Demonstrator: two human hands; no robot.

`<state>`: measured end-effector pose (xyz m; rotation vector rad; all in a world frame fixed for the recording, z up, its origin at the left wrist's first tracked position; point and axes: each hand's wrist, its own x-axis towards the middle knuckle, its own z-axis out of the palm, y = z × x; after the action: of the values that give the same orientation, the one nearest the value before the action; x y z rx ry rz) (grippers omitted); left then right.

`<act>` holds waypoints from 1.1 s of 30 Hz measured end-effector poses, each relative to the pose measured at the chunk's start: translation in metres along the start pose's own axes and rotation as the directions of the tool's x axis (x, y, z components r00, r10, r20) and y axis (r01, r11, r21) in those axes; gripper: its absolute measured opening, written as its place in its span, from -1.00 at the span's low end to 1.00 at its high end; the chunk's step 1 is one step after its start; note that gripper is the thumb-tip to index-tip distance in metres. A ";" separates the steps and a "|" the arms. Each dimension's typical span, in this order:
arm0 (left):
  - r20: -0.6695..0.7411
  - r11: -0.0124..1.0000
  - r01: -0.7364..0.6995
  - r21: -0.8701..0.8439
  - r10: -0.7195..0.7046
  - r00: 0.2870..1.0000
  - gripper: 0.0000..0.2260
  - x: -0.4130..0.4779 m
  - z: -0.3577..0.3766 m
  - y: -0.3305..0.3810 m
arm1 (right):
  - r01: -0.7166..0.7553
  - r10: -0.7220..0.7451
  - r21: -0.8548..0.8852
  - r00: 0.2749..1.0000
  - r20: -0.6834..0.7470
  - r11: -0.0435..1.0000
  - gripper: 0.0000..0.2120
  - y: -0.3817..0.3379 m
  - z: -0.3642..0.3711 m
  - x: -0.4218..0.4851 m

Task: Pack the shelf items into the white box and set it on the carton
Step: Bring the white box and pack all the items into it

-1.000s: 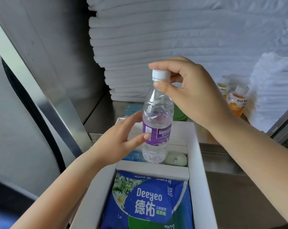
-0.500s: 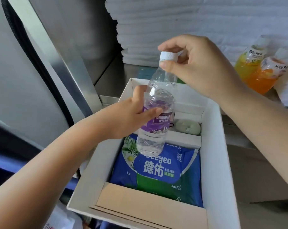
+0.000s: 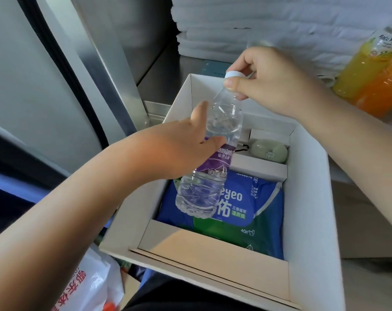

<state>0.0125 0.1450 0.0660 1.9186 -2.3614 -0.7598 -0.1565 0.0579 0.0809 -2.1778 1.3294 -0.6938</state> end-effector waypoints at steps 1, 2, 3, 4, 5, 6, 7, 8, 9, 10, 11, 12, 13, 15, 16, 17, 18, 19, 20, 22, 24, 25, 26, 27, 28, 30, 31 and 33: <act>-0.018 1.000 -0.001 -0.009 0.001 1.000 -0.40 -0.001 0.001 0.001 | -0.012 0.012 -0.015 1.000 0.008 1.000 -0.81 0.000 0.002 0.000; -0.042 1.000 -0.012 -0.011 0.012 0.999 -0.36 -0.001 0.002 0.002 | -0.015 0.016 -0.054 1.000 0.018 0.998 -0.81 0.000 0.005 0.000; -0.076 0.999 -0.040 0.002 0.040 0.996 -0.32 -0.003 0.003 0.003 | -0.007 0.010 -0.109 0.999 0.033 0.994 -0.80 -0.001 0.008 -0.001; -0.108 0.997 -0.068 0.028 0.070 0.992 -0.30 -0.004 0.003 0.004 | 0.011 -0.002 -0.157 0.998 0.058 0.988 -0.79 -0.004 0.012 -0.002; -0.141 0.994 -0.094 0.055 0.101 0.985 -0.28 -0.005 0.004 0.004 | 0.035 -0.018 -0.188 0.996 0.089 0.982 -0.76 -0.006 0.017 -0.003; -0.170 0.990 -0.116 0.085 0.129 0.977 -0.28 -0.007 0.005 0.003 | 0.058 -0.034 -0.208 0.993 0.116 0.976 -0.75 -0.009 0.021 -0.004; -0.194 0.985 -0.126 0.121 0.148 0.970 -0.27 -0.008 0.006 0.002 | 0.074 -0.045 -0.220 0.990 0.131 0.973 -0.76 -0.011 0.024 -0.003; -0.203 0.978 -0.124 0.165 0.157 0.967 -0.26 -0.009 0.007 0.000 | 0.079 -0.048 -0.228 0.989 0.139 0.970 -0.79 -0.011 0.026 -0.002; -0.193 0.969 -0.115 0.218 0.159 0.968 -0.22 -0.009 0.009 -0.001 | 0.081 -0.046 -0.235 0.987 0.152 0.969 -0.82 -0.011 0.027 0.000; -0.165 0.955 -0.107 0.277 0.157 0.974 -0.15 -0.010 0.011 -0.001 | 0.085 -0.041 -0.247 0.983 0.179 0.965 -0.83 -0.010 0.028 0.003; -0.130 0.937 -0.103 0.333 0.153 0.980 -0.10 -0.010 0.013 -0.002 | 0.091 -0.033 -0.261 0.975 0.219 0.961 -0.83 -0.007 0.028 0.005; -0.100 0.923 -0.101 0.373 0.148 0.984 -0.06 -0.010 0.015 -0.003 | 0.094 -0.019 -0.270 0.963 0.267 0.958 -0.82 -0.004 0.029 0.007; -0.084 0.912 -0.102 0.397 0.147 0.986 -0.07 -0.010 0.015 -0.003 | 0.096 -0.006 -0.274 0.950 0.313 0.957 -0.81 0.000 0.030 0.008; -0.085 0.904 -0.123 0.410 0.171 0.982 -0.18 -0.008 0.015 -0.005 | 0.099 0.012 -0.264 0.922 0.386 0.959 -0.68 0.005 0.030 0.008; -0.084 0.902 -0.141 0.409 0.191 0.978 -0.26 -0.007 0.015 -0.006 | 0.103 0.012 -0.253 0.909 0.416 0.962 -0.63 0.007 0.030 0.007; -0.073 0.897 -0.162 0.411 0.209 0.975 -0.33 -0.007 0.015 -0.007 | 0.114 0.007 -0.247 0.898 0.440 0.962 -0.61 0.008 0.029 0.005; -0.054 0.891 -0.184 0.416 0.226 0.973 -0.40 -0.007 0.015 -0.008 | 0.133 -0.001 -0.253 0.888 0.461 0.958 -0.61 0.008 0.029 0.004; -0.037 0.884 -0.199 0.422 0.236 0.971 -0.45 -0.007 0.015 -0.009 | 0.159 -0.012 -0.271 0.880 0.475 0.949 -0.61 0.008 0.029 0.003; -0.023 0.879 -0.207 0.431 0.240 0.971 -0.47 -0.007 0.015 -0.009 | 0.188 -0.022 -0.296 0.874 0.485 0.937 -0.61 0.009 0.028 0.002; 0.018 0.874 -0.206 0.440 0.221 0.975 -0.44 -0.006 0.017 -0.011 | 0.221 -0.031 -0.335 0.871 0.490 0.916 -0.61 0.010 0.028 0.001; 0.092 0.883 -0.210 0.419 0.189 0.978 -0.30 -0.006 0.020 -0.010 | 0.213 -0.018 -0.342 0.870 0.493 0.915 -0.61 0.012 0.027 0.000; 0.120 0.890 -0.210 0.405 0.176 0.977 -0.24 -0.006 0.021 -0.009 | 0.198 -0.005 -0.334 0.866 0.501 0.922 -0.62 0.012 0.026 -0.001; 0.129 0.890 -0.213 0.403 0.175 0.976 -0.22 -0.007 0.021 -0.009 | 0.187 0.006 -0.324 0.859 0.512 0.927 -0.63 0.012 0.025 -0.002; 0.122 0.882 -0.217 0.417 0.183 0.976 -0.21 -0.007 0.021 -0.010 | 0.184 0.012 -0.321 0.852 0.524 0.929 -0.63 0.011 0.024 -0.003; 0.109 0.869 -0.219 0.444 0.190 0.976 -0.20 -0.007 0.020 -0.011 | 0.190 0.014 -0.325 0.845 0.535 0.926 -0.62 0.011 0.024 -0.003; 0.100 0.842 -0.208 0.498 0.183 0.978 -0.16 -0.007 0.017 -0.014 | 0.210 0.016 -0.336 0.829 0.559 0.918 -0.57 0.010 0.024 -0.004; 0.101 0.837 -0.199 0.510 0.172 0.980 -0.14 -0.007 0.017 -0.014 | 0.213 0.019 -0.333 0.817 0.576 0.919 -0.54 0.009 0.024 -0.004; 0.128 0.832 -0.193 0.519 0.148 0.981 -0.12 -0.006 0.020 -0.013 | 0.220 0.030 -0.328 0.789 0.613 0.919 -0.49 0.007 0.024 -0.005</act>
<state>0.0202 0.1554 0.0455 1.8052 -2.9866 -0.1751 -0.1480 0.0627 0.0576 -2.4765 1.0554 0.2848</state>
